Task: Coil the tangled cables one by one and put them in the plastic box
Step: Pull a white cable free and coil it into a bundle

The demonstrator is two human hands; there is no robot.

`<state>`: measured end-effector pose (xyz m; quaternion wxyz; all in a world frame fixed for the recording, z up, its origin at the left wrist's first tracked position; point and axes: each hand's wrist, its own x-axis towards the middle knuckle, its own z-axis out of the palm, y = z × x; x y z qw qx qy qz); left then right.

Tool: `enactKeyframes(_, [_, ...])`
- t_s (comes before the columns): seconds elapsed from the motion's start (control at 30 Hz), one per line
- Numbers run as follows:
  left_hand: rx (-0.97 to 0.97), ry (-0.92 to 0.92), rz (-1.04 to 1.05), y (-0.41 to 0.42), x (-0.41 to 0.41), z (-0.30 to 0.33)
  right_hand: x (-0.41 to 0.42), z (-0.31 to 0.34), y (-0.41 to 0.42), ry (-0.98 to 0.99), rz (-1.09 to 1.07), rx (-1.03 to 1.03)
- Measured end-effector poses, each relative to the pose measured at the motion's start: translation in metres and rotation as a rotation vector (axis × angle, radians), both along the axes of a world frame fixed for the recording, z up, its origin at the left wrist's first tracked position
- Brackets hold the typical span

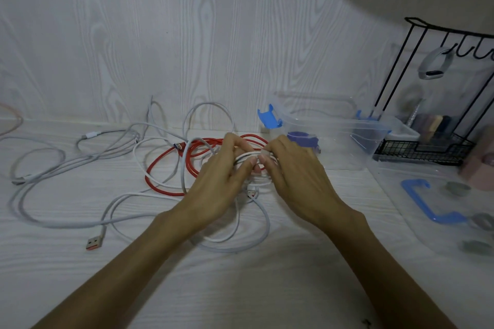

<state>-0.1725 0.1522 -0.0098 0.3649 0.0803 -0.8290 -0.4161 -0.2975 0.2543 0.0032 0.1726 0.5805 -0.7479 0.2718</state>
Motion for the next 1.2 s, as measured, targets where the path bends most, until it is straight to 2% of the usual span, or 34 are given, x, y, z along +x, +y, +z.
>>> enactKeyframes(0.1, [0.329,0.032,0.003,0.001,-0.007,0.006,0.001,0.003,0.000,-0.455,0.095,0.005])
enactKeyframes(0.17, [0.646,-0.080,-0.038,-0.004,-0.009,0.012,-0.002,0.010,0.003,-0.808,0.196,0.058])
enactKeyframes(0.23, [0.851,-0.218,-0.195,-0.007,-0.008,0.014,-0.005,0.016,0.009,-1.124,0.252,0.157])
enactKeyframes(0.27, [0.861,-0.278,-0.247,-0.009,-0.007,0.014,-0.007,0.019,0.011,-1.222,0.259,0.203])
enactKeyframes(0.33, [0.748,-0.355,-0.261,-0.011,-0.006,0.014,-0.008,0.021,0.014,-1.346,0.276,0.254])
enactKeyframes(0.47, [0.505,-0.355,-0.198,-0.014,-0.005,0.014,-0.009,0.022,0.016,-1.714,0.459,0.315])
enactKeyframes(0.53, [0.349,-0.331,-0.106,-0.015,-0.002,0.012,-0.009,0.022,0.017,-1.744,0.482,0.354])
enactKeyframes(0.63, [0.301,-0.215,0.026,-0.016,-0.004,0.010,-0.006,0.023,0.015,-1.587,0.418,0.372])
enactKeyframes(0.7, [0.448,-0.147,0.052,-0.013,-0.006,0.012,-0.004,0.024,0.013,-1.521,0.371,0.314])
enactKeyframes(0.83, [0.879,0.008,-0.161,0.001,-0.008,0.027,0.003,0.038,0.013,-1.787,0.524,0.111])
enactKeyframes(0.97, [1.093,0.159,-0.435,0.021,0.002,0.052,0.015,0.059,0.026,-1.858,0.662,0.007])
enactKeyframes(1.07, [1.288,0.246,-0.472,0.035,0.011,0.070,0.026,0.072,0.037,-1.880,0.662,-0.006])
enactKeyframes(1.13, [1.251,0.250,-0.427,0.042,0.015,0.077,0.032,0.077,0.044,-1.931,0.605,-0.035])
enactKeyframes(1.2, [1.033,0.220,-0.249,0.051,0.015,0.080,0.040,0.078,0.050,-1.944,0.546,-0.078])
